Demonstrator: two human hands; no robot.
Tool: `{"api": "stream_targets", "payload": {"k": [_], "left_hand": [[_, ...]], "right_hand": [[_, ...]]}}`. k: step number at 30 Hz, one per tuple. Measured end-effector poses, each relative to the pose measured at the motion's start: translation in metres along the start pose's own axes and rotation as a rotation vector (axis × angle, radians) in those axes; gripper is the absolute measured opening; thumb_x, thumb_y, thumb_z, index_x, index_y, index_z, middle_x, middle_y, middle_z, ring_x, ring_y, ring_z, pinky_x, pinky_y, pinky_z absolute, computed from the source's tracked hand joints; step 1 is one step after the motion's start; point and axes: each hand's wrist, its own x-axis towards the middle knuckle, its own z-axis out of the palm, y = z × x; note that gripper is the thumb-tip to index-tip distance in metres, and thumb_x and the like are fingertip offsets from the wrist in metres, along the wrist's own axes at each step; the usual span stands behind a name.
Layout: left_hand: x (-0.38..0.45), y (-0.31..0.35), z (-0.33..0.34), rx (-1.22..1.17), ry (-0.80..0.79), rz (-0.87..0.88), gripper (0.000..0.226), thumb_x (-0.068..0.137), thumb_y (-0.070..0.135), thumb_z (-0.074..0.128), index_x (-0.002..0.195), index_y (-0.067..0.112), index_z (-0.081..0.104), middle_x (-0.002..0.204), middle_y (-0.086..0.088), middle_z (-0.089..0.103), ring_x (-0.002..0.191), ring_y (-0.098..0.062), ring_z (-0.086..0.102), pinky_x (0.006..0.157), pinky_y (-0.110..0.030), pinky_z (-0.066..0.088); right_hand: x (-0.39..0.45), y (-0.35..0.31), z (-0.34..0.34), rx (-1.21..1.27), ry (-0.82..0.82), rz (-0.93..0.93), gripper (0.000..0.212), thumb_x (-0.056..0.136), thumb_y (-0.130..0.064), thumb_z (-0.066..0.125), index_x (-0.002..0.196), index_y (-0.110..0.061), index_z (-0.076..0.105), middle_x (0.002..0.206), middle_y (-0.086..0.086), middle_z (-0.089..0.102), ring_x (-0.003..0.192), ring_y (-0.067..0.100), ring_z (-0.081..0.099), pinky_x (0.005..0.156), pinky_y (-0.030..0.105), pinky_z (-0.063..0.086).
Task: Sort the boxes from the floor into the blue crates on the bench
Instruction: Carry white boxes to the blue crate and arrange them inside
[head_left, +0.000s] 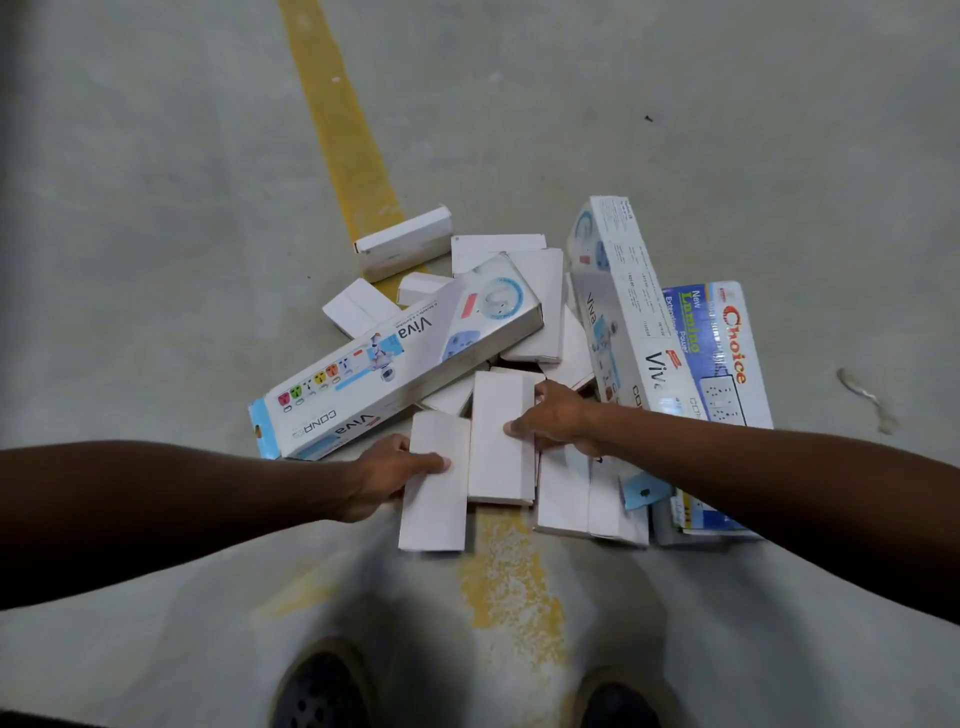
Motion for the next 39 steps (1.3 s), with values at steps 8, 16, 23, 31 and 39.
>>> {"api": "stream_targets", "payload": {"k": [8, 16, 23, 31, 39], "left_hand": [[0.002, 0.02, -0.006, -0.237, -0.01, 0.177, 0.033, 0.096, 0.024, 0.067, 0.124, 0.013, 0.055, 0.127, -0.013, 0.069, 0.117, -0.03, 0.065, 0.105, -0.047, 0.051], [0.01, 0.068, -0.007, -0.469, -0.134, 0.199, 0.023, 0.095, 0.026, 0.065, 0.117, 0.021, 0.061, 0.109, -0.01, 0.077, 0.096, -0.03, 0.075, 0.088, -0.049, 0.059], [0.014, 0.112, -0.018, -0.361, 0.026, 0.24, 0.041, 0.092, 0.041, 0.07, 0.126, 0.024, 0.054, 0.107, -0.01, 0.076, 0.087, -0.028, 0.075, 0.073, -0.041, 0.061], [0.007, 0.108, -0.009, -0.36, -0.17, 0.267, 0.016, 0.099, 0.035, 0.063, 0.109, 0.023, 0.06, 0.103, -0.008, 0.075, 0.095, -0.027, 0.072, 0.098, -0.052, 0.053], [0.009, 0.117, -0.009, -0.219, -0.221, 0.304, 0.026, 0.098, 0.042, 0.061, 0.115, 0.023, 0.058, 0.1, -0.007, 0.075, 0.082, -0.02, 0.076, 0.071, -0.033, 0.063]], "right_hand": [[0.002, -0.006, -0.013, 0.099, -0.047, 0.0, 0.049, 0.085, -0.019, 0.083, 0.124, -0.014, 0.053, 0.119, 0.012, 0.068, 0.11, 0.032, 0.07, 0.094, 0.048, 0.06], [-0.002, -0.006, -0.039, 0.358, -0.151, 0.011, 0.041, 0.088, -0.015, 0.079, 0.126, -0.012, 0.063, 0.116, 0.01, 0.076, 0.107, 0.028, 0.072, 0.094, 0.048, 0.059], [0.0, -0.02, -0.021, 0.432, -0.218, -0.086, 0.039, 0.095, -0.022, 0.072, 0.132, -0.015, 0.059, 0.127, 0.009, 0.068, 0.115, 0.028, 0.066, 0.102, 0.046, 0.055], [0.0, -0.032, -0.009, 0.549, -0.214, -0.078, 0.033, 0.102, -0.007, 0.05, 0.13, -0.02, 0.06, 0.121, 0.005, 0.066, 0.106, 0.027, 0.065, 0.081, 0.04, 0.061], [-0.005, -0.055, -0.023, 0.171, 0.023, -0.136, 0.024, 0.098, -0.015, 0.052, 0.114, -0.014, 0.07, 0.114, 0.007, 0.075, 0.107, 0.027, 0.071, 0.093, 0.042, 0.058]]}}
